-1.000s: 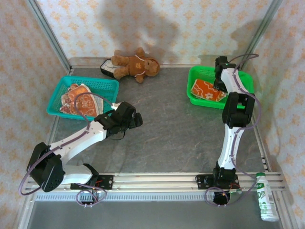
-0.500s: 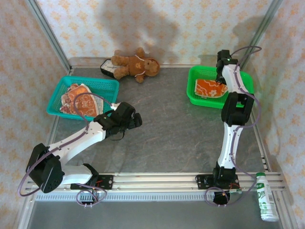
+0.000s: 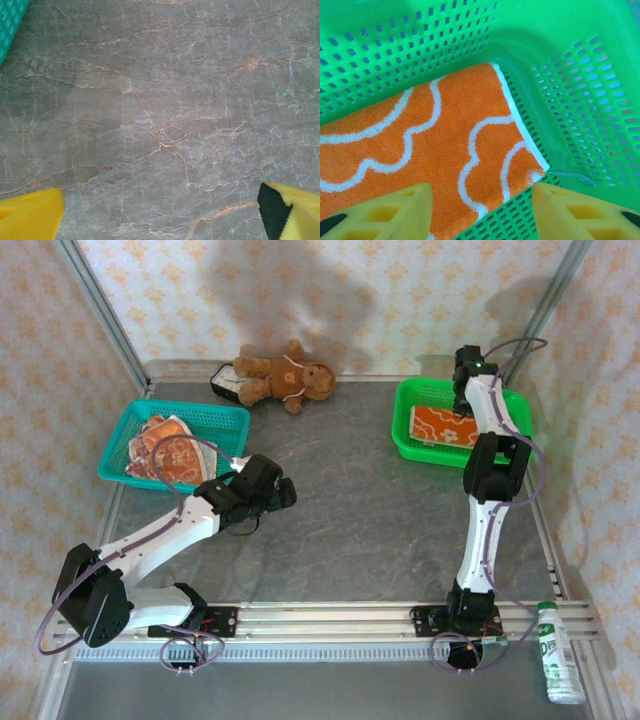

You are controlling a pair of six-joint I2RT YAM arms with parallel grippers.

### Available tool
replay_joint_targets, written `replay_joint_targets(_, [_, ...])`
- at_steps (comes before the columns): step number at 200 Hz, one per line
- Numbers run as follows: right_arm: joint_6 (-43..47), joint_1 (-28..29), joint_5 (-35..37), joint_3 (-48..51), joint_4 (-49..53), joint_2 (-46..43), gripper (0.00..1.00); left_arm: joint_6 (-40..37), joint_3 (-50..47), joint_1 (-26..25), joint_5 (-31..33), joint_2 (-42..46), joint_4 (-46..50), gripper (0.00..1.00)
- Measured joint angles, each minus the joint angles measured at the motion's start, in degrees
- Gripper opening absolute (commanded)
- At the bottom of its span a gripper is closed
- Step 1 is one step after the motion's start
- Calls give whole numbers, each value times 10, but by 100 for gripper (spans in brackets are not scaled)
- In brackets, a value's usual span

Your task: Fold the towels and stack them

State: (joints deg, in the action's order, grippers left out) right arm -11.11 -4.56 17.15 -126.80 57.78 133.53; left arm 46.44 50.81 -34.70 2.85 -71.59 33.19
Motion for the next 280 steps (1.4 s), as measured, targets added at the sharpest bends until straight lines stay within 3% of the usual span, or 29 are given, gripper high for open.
replay_joint_targets(37, [-11, 0, -26, 36, -3, -51, 55, -9, 0, 8, 9, 0, 4, 100])
replay_joint_targets(58, [-19, 5, -59, 91, -22, -105, 62, -27, 13, 30, 20, -2, 19, 100])
replay_joint_targets(72, [-23, 13, -85, 137, -40, -149, 73, -47, 39, 54, 28, -8, 37, 100])
replay_joint_targets(82, [-28, 22, -100, 164, -53, -177, 75, -61, 66, 74, 37, -17, 43, 100])
replay_joint_targets(87, [-29, 28, -110, 178, -61, -192, 94, -71, 81, 86, 40, -24, 47, 100])
replay_joint_targets(91, [-35, 34, -119, 188, -68, -206, 100, -77, 92, 94, 44, -29, 49, 100])
replay_joint_targets(143, [-49, 96, -197, 303, -150, -322, 99, -130, 202, 221, 108, -114, 61, 93])
replay_joint_targets(165, [-63, 116, -213, 345, -172, -353, 99, -137, 223, 275, 127, -158, 60, 81])
replay_joint_targets(192, [-75, 144, -222, 390, -191, -386, 99, -148, 255, 333, 142, -229, 60, 76])
replay_joint_targets(223, [-85, 174, -237, 419, -203, -413, 99, -160, 285, 377, 156, -301, 60, 76])
replay_joint_targets(280, [-88, 176, -245, 460, -212, -440, 99, -183, 353, 423, 156, -417, 65, 70])
